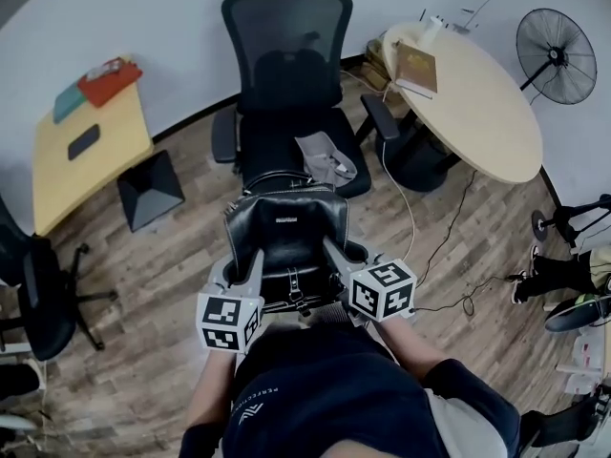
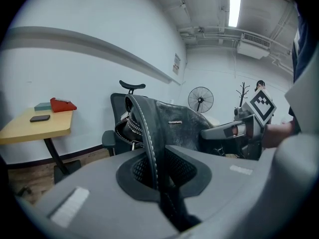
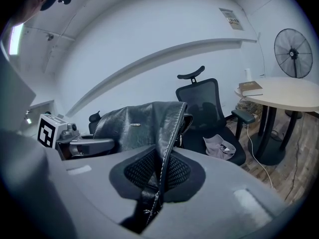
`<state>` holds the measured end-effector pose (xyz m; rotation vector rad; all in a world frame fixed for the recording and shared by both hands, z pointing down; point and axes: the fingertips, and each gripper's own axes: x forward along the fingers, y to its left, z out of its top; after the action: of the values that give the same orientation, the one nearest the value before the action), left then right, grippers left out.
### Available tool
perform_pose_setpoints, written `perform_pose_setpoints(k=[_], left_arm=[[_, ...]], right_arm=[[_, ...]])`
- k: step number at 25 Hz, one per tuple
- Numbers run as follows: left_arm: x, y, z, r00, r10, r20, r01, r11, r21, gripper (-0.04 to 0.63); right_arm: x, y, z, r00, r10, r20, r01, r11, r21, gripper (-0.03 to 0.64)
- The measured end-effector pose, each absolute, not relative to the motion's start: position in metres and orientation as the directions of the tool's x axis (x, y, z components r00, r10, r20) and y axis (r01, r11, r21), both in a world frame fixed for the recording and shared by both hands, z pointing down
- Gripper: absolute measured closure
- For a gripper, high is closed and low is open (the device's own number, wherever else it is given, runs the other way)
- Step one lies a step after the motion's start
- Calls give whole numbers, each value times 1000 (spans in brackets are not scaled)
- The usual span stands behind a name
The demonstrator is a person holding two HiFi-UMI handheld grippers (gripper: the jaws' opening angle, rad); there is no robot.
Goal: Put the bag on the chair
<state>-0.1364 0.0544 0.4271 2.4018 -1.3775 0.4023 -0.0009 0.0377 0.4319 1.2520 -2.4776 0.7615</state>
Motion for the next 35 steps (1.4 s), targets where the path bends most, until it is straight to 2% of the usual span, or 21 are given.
perform_pose_setpoints(k=[14,35], left_arm=[[-130,-29,432,466,-788,402,-882,-449,142,541],[-98,-236,441,358,-818,450,-934,-316,169,541]], right_arm=[[4,-47,435,-591,-671,448,-806,506,-307,584],[33,-273,444,-685,-553,474,-719,616,-321,584]])
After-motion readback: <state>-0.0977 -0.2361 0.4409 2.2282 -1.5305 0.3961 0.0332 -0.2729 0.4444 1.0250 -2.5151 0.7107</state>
